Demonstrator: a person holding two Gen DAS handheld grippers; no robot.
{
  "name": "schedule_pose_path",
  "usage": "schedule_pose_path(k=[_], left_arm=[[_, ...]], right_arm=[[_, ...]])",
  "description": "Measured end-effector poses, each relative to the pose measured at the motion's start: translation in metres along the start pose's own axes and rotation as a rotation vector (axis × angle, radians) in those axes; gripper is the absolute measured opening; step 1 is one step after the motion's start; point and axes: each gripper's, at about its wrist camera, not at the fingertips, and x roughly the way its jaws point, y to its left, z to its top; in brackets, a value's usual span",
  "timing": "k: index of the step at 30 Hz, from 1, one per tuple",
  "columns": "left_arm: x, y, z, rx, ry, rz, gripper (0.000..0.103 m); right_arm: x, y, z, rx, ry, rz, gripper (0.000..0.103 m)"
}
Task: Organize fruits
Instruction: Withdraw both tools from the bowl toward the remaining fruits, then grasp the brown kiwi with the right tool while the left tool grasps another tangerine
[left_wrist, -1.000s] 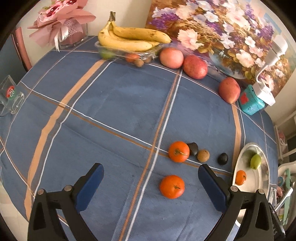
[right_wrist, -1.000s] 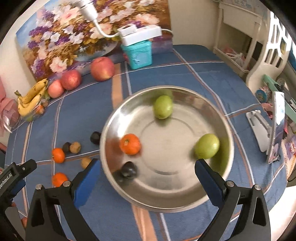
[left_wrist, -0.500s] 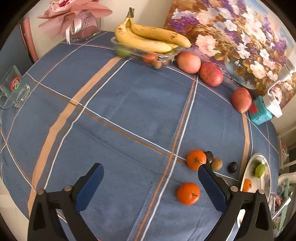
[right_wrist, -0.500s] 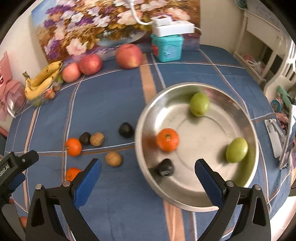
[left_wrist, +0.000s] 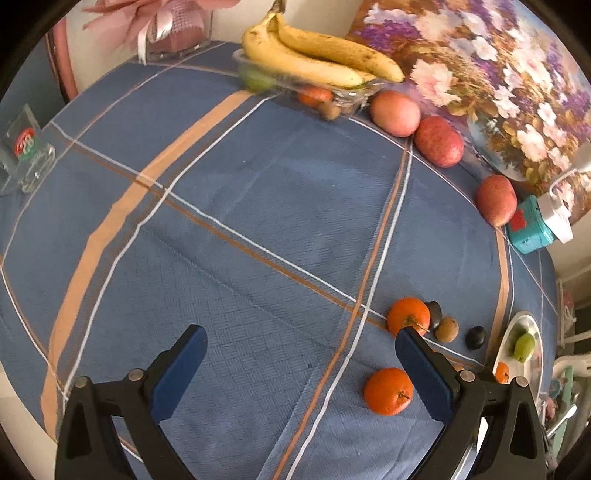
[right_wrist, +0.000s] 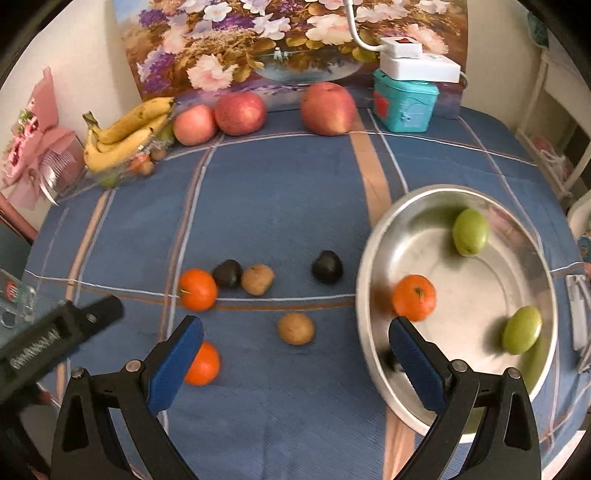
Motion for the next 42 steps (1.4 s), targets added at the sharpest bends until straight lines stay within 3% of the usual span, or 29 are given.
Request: schedule_pose_path(k=[3,7,10,13,21,25,37,42], left_arm=[[0.005,0.000,0.000,-0.001,0.012,-0.002,0.103],[0.013,-0.005,-0.002,0.020,0.034,-0.001,0.103],[0.017,-0.008,-0.002,0.032,0.043,-0.004,0.103],[0.020,-0.012,-0.002,0.039,0.050,-0.009,0.103],[0.028,-0.016,-0.001,0.039,0.067,-0.014,0.103],[0.029,-0.018,0.000,0.044,0.071,-0.017,0.103],[0.034,-0.037,-0.011,0.079,0.120,-0.064,0.102],[0.031,-0.050,-0.015,0.128,0.119,-0.079,0.090]], right_arm=[[0.003,0.001,0.002,0.006,-0.005,0.025,0.099],[0.010,0.003,0.002,0.001,0.011,0.036,0.071],[0.020,0.003,0.002,0.000,0.033,0.043,0.069],[0.028,0.004,0.002,-0.006,0.052,0.038,0.058],[0.049,0.002,-0.002,-0.008,0.099,0.001,0.043],[0.055,0.001,-0.002,-0.008,0.110,-0.005,0.028],[0.035,0.003,-0.012,-0.007,0.126,0.028,0.028],[0.019,-0.005,-0.017,0.004,0.123,0.018,0.028]])
